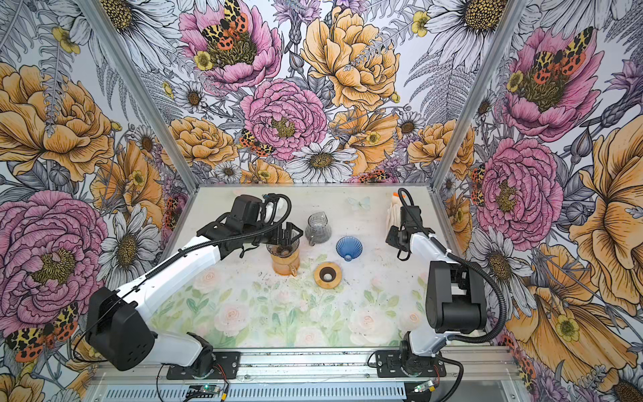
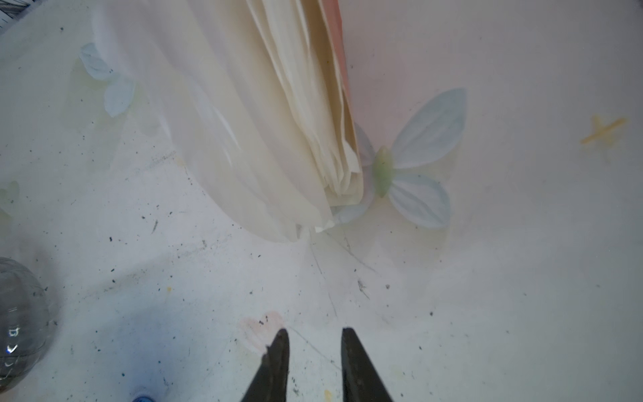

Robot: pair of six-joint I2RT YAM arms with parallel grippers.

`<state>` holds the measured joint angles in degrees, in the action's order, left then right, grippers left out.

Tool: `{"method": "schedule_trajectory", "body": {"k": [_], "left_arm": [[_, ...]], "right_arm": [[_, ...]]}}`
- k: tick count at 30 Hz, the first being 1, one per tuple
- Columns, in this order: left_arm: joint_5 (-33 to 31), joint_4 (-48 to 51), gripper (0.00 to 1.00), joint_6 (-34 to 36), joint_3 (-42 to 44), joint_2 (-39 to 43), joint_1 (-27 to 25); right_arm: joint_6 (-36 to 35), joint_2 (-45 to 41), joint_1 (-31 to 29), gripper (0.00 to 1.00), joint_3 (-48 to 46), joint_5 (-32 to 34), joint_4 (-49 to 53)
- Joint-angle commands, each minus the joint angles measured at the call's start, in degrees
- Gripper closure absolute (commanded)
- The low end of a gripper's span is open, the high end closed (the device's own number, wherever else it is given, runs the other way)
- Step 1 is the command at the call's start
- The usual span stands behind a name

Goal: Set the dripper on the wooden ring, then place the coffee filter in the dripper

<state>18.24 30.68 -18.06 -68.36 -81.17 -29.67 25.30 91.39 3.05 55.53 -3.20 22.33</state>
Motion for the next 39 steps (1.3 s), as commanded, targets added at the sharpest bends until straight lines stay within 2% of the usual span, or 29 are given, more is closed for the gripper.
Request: {"method": "schedule_trajectory", "body": {"k": [1,8,17,27,39], "left_arm": [[0.09,0.14,0.01,-0.4,-0.43,0.39,-0.42],[-0.09,0.11,0.01,-0.51,-0.02,0.57,-0.48],[-0.26,0.11,0.01,-0.35,0.09,0.22,-0.45],[-0.19,0.11,0.01,-0.35,0.21,0.22,-0.38],[0.16,0.15,0.01,-0.44,-0.2,-0.47,-0.34]], "right_arm": [[1.77,0.28,-0.77,0.71,-0.7,-1.97,-8.44],[2.26,5.16,-1.22,0.71,0.47,-3.68,-12.94],[3.87,9.72,-1.68,0.75,2.15,-3.57,-14.31],[5.66,13.67,-1.64,0.79,5.61,-1.31,-14.22],[6.52,11.54,-1.97,0.78,3.45,2.04,-13.18]]}}
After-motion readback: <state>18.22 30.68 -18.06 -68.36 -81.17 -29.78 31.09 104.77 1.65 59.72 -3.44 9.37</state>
